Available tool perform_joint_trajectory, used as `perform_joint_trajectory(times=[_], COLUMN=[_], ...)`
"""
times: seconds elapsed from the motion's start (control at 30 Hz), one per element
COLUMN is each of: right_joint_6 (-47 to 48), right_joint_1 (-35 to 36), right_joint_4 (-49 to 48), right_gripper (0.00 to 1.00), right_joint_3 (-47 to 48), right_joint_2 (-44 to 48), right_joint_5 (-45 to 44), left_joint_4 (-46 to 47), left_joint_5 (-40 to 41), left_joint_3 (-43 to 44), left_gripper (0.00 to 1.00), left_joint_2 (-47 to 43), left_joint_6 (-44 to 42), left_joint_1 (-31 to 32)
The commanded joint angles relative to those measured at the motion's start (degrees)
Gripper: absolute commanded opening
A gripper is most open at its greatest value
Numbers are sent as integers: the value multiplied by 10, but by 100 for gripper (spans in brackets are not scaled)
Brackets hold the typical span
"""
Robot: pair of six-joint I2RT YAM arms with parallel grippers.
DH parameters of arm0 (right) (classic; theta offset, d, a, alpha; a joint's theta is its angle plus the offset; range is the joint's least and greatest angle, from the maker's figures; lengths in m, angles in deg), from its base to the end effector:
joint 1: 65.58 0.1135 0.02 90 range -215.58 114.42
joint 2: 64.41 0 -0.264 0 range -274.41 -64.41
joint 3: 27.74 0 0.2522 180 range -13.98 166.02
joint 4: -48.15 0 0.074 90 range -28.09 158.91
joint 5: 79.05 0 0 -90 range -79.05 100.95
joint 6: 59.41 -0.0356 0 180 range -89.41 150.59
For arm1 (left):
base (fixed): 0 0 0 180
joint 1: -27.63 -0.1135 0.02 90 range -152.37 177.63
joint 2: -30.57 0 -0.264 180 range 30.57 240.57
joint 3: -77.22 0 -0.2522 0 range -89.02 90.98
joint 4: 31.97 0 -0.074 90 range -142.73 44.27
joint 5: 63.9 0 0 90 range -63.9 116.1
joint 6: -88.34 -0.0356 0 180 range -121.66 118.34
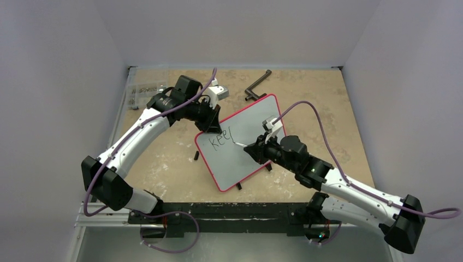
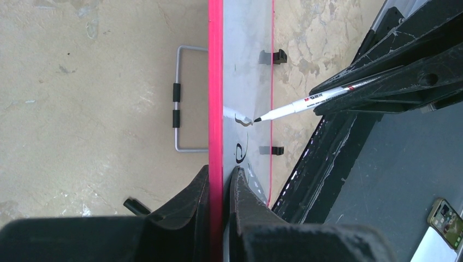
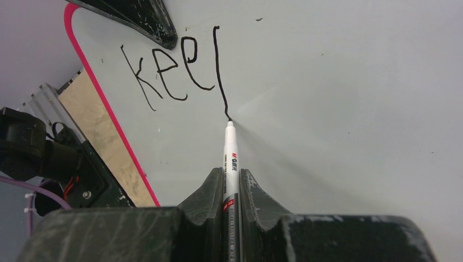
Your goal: Write a sentence on the whiteboard
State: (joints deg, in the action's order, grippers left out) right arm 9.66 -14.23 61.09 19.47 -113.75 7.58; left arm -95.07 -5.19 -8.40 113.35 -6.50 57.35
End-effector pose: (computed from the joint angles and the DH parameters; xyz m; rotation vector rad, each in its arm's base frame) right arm 0.1302 0.1594 0.2759 -0.4607 1.8590 0.8199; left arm 0.2504 -0.1642 0.3444 0.9638 2.2855 -0.8608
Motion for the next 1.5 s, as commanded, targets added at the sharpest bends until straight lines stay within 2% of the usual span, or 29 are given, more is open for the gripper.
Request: perform_joint_trajectory(times=[0.0, 0.63, 1.0, 1.47], right_joint_6=[6, 26, 38, 18], right_joint_1=[-2, -2, -3, -4], right_joint_4=[7, -39, -16, 7], right_gripper=[0, 0, 0, 0], right_joint_3=[49, 120, 124, 74], right_joint_2=[10, -81, -84, -46], right_joint_5=[13, -47, -110, -100], left_joint_4=[-37, -36, -37, -37], left_joint_5=[127, 125, 125, 126], left_joint_3=[-25, -25, -25, -25], left_gripper=[0, 0, 0, 0], left_joint_2=[6, 2, 3, 3], left_joint_6=[-77, -78, -78, -78], left_joint_1=[6, 6, 6, 6])
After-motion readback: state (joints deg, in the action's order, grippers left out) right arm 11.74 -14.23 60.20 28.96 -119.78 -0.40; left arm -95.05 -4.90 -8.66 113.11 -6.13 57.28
